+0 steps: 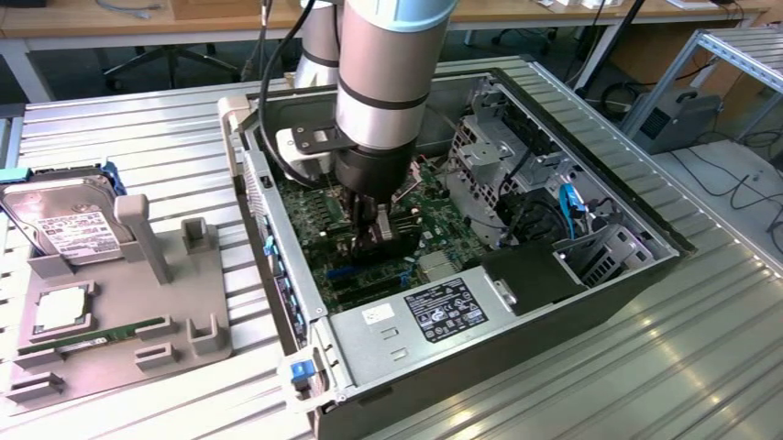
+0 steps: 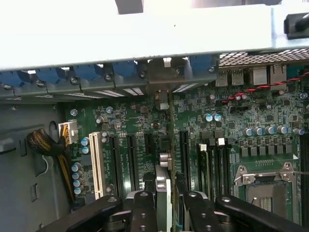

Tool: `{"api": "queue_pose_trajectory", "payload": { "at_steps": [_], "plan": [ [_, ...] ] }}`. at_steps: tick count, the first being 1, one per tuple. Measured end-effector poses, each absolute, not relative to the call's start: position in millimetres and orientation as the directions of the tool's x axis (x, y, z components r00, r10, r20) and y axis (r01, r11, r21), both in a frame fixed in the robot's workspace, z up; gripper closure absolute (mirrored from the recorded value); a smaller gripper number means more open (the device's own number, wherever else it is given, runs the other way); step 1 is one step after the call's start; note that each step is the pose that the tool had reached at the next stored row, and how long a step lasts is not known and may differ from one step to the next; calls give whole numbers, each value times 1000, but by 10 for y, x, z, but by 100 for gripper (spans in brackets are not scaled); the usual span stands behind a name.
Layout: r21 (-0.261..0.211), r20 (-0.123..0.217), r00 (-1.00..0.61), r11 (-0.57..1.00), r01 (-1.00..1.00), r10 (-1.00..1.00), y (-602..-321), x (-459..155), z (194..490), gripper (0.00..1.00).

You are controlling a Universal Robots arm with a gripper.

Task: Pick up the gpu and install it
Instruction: 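Insert the gpu into the slot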

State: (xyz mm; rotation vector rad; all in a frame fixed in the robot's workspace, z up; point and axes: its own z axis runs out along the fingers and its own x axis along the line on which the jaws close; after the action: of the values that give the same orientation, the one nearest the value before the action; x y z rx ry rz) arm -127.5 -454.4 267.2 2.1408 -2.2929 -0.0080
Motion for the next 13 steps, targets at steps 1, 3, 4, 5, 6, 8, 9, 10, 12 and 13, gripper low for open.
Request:
{"api": "queue_pose_trajectory", "payload": {
  "at_steps": [1,3,4,5,6,8,9,10,12,13],
  "plan": [
    [7,0,-63,63,-998,-998,-4537,-1275,2672,73],
    [7,0,-49,49,-999,-999,-4535,-1275,2671,73],
    [7,0,-41,41,-999,-999,-4533,-1276,2670,73],
    [7,0,-33,33,-999,-999,-4532,-1276,2668,73],
    [7,0,-28,28,-1000,-1000,-4531,-1276,2667,73],
    [7,0,-24,24,-1000,-1000,-4529,-1275,2663,73],
    [7,0,-24,24,-1000,-1000,-4528,-1275,2662,73],
    [7,0,-24,24,-1000,-1000,-4527,-1275,2657,73],
    [7,0,-24,24,-1000,-1000,-4525,-1276,2644,73],
    [7,0,-24,24,-1000,-1000,-4523,-1276,2637,73]
  ]
}}
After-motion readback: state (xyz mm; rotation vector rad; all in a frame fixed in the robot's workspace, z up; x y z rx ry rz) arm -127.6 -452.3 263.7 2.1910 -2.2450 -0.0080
